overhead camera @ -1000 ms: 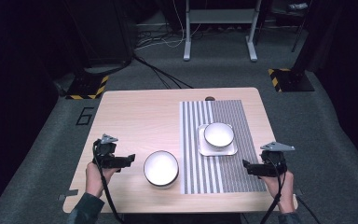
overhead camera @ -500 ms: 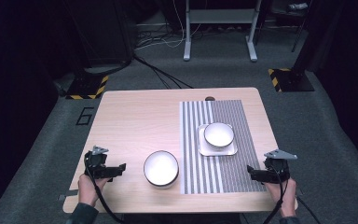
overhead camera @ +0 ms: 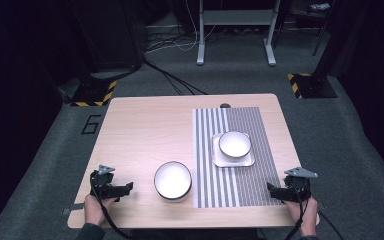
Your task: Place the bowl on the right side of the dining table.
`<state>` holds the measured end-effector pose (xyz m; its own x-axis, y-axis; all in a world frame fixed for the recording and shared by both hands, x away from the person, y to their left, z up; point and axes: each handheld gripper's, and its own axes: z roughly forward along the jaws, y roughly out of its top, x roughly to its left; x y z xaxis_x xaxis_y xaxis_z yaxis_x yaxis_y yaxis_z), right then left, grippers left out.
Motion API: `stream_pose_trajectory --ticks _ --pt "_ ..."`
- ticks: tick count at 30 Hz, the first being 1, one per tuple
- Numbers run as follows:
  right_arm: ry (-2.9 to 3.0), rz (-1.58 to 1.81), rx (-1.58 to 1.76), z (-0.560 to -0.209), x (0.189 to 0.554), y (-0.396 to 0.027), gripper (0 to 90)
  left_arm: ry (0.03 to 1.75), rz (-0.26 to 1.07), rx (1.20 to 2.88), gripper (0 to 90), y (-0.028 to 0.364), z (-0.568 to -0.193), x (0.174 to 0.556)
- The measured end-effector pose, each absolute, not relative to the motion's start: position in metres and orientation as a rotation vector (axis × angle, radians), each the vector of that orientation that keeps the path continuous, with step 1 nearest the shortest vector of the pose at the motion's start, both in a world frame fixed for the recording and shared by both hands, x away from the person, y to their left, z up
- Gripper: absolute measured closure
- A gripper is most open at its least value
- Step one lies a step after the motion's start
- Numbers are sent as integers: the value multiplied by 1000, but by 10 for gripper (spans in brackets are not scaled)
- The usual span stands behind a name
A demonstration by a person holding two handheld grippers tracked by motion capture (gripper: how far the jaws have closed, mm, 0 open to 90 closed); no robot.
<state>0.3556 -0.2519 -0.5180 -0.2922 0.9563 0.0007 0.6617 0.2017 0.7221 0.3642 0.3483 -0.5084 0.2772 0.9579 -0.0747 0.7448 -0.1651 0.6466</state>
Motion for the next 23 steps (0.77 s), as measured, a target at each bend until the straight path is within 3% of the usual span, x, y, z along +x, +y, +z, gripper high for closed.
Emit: stream_pose_trajectory --ticks 8,15,23 --pt "2035 878 1497 -528 356 -255 56 1503 527 2044 52 347 -521 363" --pt "2034 875 1499 -529 358 -255 22 1458 615 1925 39 348 -531 358" --pt "2023 864 1525 -529 359 -255 0 1464 614 1921 47 349 -531 358"
